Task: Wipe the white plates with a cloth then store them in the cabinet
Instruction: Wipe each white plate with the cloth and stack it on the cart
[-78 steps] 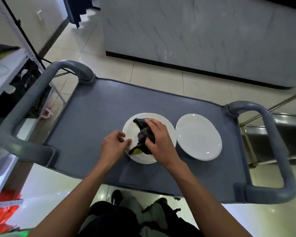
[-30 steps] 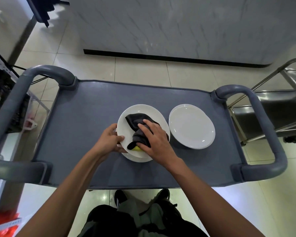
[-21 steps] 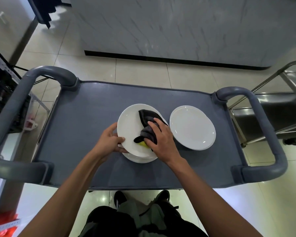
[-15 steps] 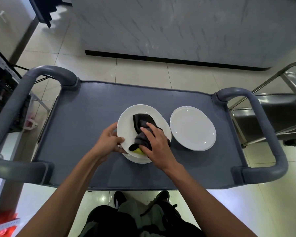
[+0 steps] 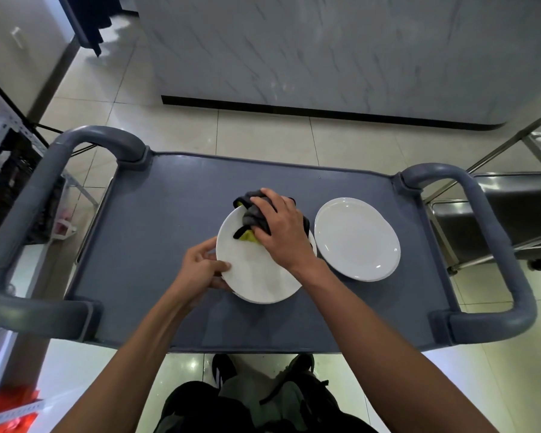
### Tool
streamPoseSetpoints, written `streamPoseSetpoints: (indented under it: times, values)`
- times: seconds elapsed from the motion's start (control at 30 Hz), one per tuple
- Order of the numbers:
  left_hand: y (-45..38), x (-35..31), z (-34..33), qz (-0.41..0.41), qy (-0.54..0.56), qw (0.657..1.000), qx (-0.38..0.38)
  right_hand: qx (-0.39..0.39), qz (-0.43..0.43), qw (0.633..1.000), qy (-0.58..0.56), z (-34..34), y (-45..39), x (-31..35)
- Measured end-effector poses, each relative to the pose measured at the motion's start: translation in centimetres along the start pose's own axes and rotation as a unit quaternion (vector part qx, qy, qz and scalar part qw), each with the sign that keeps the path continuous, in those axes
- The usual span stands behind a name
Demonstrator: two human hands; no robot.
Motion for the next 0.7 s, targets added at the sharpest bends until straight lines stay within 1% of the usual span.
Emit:
streamPoseSetpoints:
  times: [0.13,0.33,0.5,0.7]
  values:
    - [0.0,0.6,0.1,0.000,0.022,0.999,-0.026,-0.031,-0.035,0.999,0.014,1.5,1.1,-1.3]
    - [-0.2,0.5,-0.2,-0.012,0.093,0.994,-0.057,-0.043,-0.065,0.994,0.075,3.1,3.1,-1.5]
    - [-0.6,-0.5,-0.5,-0.031,0.129,0.987,-0.087,-0.015,-0.057,0.995,0.082,2.7,5.0,-0.1]
    - [-0.4,-1.4,-1.0,-0.043,0.130,0.987,-0.089,0.008,-0.032,0.998,0.051,0.8,6.9,2.3]
Point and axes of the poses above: each hand's wrist, its own y-axis away from the middle knuckle, its own z-axis out of the back of the hand, x = y × z, the point moved 4 cm from there along -y, towards the middle knuckle, and after that the axes turned 12 degrees about -y, right-handed, at the moved point
